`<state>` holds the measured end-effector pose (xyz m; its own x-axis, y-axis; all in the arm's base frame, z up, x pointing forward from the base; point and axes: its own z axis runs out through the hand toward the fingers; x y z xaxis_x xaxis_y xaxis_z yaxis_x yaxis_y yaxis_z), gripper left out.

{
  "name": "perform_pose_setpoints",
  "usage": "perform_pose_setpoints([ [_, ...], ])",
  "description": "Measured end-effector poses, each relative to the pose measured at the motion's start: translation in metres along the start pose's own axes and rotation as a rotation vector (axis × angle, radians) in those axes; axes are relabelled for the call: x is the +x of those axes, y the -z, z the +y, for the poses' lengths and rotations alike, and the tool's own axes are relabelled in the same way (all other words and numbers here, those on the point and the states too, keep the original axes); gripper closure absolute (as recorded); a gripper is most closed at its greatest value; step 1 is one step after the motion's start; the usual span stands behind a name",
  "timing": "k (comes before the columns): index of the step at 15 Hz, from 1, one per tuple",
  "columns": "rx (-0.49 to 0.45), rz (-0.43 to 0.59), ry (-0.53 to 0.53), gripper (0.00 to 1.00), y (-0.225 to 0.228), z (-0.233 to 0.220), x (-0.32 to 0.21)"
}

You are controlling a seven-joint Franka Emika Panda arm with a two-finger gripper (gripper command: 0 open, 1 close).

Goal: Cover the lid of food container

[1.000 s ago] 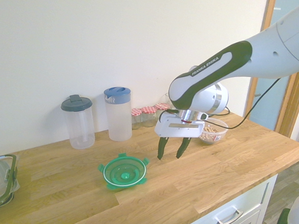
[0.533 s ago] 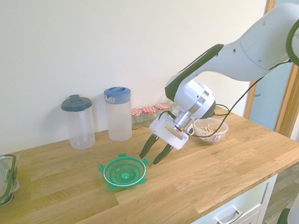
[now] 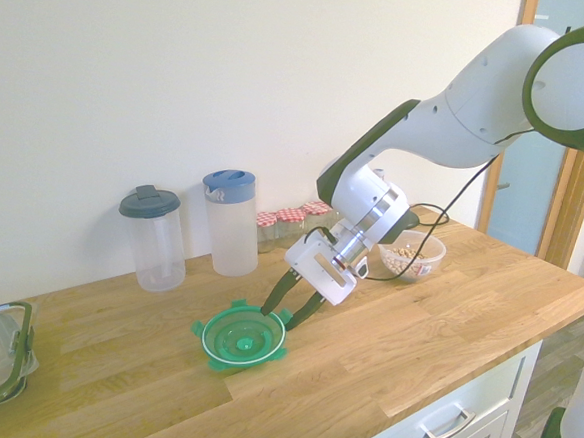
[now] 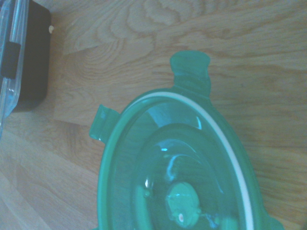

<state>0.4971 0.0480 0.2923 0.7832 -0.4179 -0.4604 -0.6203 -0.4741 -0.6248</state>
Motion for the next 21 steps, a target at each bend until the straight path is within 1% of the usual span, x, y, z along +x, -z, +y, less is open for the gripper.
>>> perform_pose_setpoints([
  [4, 0.044, -0.021, -0.015, 0.0, -0.015, -0.004, -0.002],
  [8, 0.062, -0.036, -0.021, 0.0, -0.025, -0.005, -0.005],
  [9, 0.064, -0.038, -0.024, 1.0, -0.026, -0.005, -0.005],
  [16, 0.075, -0.047, -0.035, 1.0, -0.031, -0.004, -0.007],
  [21, 0.058, -0.052, -0.043, 1.0, -0.034, 0.004, -0.008],
])
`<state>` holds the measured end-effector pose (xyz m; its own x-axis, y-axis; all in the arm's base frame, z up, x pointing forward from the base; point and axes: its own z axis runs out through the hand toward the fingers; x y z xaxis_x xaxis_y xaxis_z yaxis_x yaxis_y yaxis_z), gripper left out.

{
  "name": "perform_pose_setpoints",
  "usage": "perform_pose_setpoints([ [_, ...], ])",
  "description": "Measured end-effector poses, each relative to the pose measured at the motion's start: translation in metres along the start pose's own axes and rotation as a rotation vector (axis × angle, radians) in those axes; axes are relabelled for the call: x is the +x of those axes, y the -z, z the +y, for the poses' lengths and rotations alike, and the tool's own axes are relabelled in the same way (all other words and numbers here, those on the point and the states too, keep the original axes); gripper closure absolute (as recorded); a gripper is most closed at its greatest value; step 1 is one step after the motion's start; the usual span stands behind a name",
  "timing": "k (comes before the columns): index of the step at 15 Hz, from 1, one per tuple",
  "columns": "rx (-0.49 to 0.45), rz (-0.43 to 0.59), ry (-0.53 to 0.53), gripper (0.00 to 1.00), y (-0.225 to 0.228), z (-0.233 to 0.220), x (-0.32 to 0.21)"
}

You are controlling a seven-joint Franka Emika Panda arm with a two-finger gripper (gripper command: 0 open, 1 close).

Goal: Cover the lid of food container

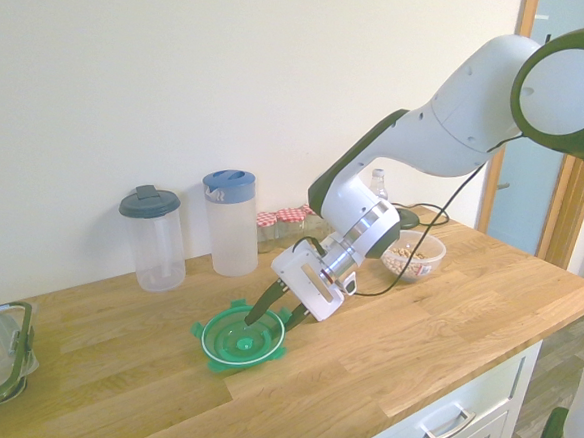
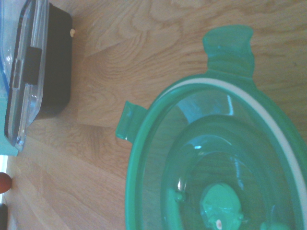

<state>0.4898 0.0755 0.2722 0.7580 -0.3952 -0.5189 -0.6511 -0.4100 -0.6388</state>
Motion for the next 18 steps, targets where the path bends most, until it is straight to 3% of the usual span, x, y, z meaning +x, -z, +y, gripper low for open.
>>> perform_pose_setpoints([
  [18, -0.075, 0.042, 0.006, 1.0, 0.014, 0.017, -0.005],
])
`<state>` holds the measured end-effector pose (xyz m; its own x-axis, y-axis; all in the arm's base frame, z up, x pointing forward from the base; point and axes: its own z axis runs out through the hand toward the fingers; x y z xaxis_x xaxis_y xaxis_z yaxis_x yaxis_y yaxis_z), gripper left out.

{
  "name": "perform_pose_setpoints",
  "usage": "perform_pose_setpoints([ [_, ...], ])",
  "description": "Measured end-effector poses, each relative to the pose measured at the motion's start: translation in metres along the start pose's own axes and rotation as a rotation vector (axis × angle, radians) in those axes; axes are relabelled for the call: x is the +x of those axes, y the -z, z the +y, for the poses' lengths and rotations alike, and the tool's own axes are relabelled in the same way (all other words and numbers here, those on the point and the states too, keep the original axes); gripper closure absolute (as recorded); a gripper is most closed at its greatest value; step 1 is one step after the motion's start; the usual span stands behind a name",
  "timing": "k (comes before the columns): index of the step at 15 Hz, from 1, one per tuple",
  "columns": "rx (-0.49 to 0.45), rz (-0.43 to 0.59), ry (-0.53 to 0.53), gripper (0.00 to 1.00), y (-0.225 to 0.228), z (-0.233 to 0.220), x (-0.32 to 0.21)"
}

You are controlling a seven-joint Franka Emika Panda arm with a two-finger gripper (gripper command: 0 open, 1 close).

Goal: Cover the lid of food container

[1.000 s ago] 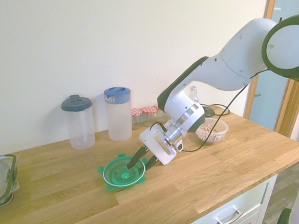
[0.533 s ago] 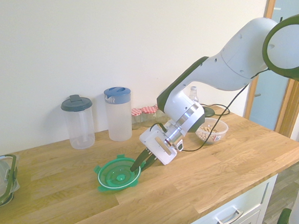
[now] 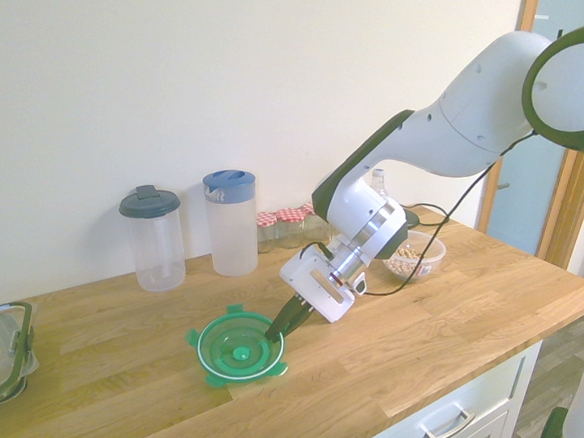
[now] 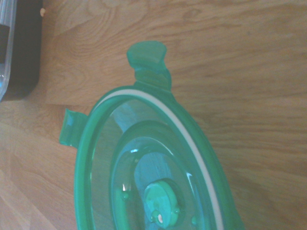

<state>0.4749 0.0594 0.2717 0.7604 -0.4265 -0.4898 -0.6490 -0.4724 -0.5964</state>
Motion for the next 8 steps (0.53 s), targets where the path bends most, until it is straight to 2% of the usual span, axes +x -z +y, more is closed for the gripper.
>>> perform_pose_setpoints([
  [4, -0.032, 0.002, 0.002, 1.0, 0.021, 0.009, -0.005],
  [8, -0.062, 0.029, 0.04, 1.0, 0.067, -0.024, -0.039],
])
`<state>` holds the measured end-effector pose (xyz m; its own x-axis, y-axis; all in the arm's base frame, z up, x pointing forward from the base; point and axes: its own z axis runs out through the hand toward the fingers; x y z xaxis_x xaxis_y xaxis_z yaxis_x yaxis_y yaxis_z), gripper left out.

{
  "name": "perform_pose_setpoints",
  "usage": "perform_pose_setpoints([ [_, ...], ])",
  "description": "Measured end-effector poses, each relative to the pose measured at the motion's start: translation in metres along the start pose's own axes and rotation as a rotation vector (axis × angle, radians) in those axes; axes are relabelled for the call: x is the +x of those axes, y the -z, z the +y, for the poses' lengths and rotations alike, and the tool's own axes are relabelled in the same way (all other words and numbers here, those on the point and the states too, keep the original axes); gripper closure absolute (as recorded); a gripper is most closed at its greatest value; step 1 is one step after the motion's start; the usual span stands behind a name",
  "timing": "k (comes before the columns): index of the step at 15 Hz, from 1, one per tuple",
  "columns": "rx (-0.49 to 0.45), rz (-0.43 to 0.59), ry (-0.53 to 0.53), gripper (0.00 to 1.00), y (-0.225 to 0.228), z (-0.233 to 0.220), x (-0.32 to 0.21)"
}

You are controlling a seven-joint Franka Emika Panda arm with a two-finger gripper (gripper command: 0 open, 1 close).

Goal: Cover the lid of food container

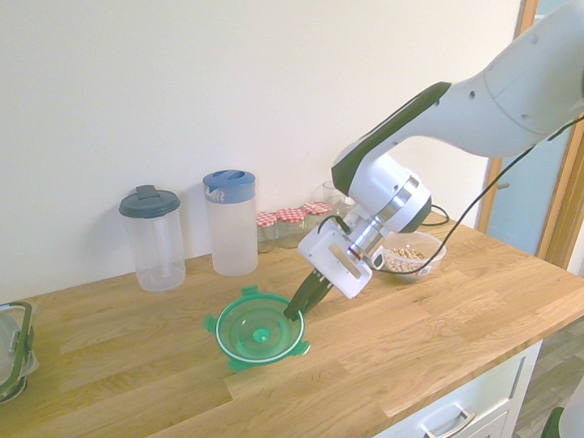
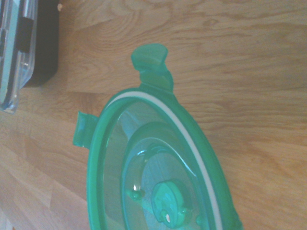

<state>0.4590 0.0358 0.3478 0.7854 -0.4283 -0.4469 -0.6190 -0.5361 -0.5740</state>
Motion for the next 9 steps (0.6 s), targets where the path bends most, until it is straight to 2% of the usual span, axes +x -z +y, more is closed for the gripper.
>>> perform_pose_setpoints([
  [4, -0.265, 0.156, -0.022, 1.0, 0.065, -0.011, -0.029],
  [7, -0.458, 0.305, -0.034, 1.0, 0.164, -0.033, -0.078],
  [9, -0.547, 0.421, -0.027, 1.0, 0.226, -0.058, -0.117],
])
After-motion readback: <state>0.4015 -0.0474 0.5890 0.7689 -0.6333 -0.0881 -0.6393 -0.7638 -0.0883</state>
